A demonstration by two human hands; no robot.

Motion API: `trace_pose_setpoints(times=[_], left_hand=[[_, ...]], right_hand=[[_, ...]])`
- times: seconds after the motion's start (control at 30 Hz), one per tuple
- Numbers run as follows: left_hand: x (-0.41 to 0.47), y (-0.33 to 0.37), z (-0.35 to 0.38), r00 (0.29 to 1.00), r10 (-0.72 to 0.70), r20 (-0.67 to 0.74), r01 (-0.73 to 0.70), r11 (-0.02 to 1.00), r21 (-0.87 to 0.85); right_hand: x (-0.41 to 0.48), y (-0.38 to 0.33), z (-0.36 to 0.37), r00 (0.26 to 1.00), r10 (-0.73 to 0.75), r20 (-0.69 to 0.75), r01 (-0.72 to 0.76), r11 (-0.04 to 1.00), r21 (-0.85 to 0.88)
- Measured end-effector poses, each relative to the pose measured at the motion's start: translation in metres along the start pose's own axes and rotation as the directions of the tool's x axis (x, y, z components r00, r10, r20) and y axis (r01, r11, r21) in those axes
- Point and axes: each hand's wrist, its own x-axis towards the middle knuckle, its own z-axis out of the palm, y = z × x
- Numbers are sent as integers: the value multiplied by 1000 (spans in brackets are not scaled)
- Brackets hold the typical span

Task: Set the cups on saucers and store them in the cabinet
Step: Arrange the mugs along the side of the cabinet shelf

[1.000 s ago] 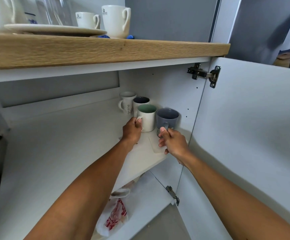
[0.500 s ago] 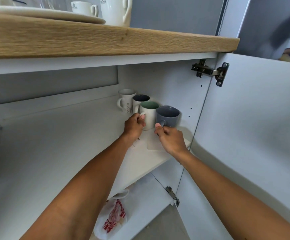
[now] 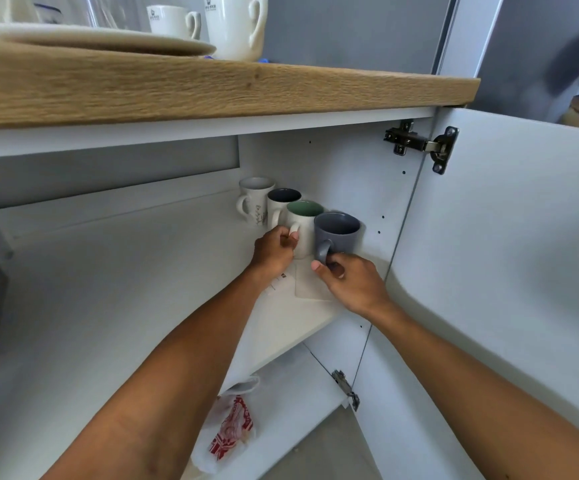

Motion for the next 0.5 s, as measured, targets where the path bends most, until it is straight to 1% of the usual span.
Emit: trace_pose_setpoints(times=[0.13, 0.2, 0.3, 0.37, 0.43, 0.5], left_hand=[[-17, -1, -15, 1000, 22, -3, -22, 1000, -2], [-29, -4, -26, 999, 32, -4, -32, 999, 42], [-47, -12, -42, 998, 58, 18, -60, 984, 166], [-64, -17, -55, 996, 80, 43, -89, 957, 277], [-79, -19, -67, 990, 112, 85, -138, 891, 432], [-95, -16, -77, 986, 120, 119, -167, 797, 580]], right_hand=[[-3, 9, -3, 998, -15, 59, 19, 997, -68], [-7, 7, -8, 994, -2, 109, 12, 996, -89], [-16, -1, -21, 982, 23, 186, 4, 990, -143], [-24, -6, -28, 969, 40, 243, 10, 979, -202], [-30, -9, -36, 953, 49, 298, 35, 962, -271], [-34, -10, -43, 937, 59, 343, 65, 938, -341]])
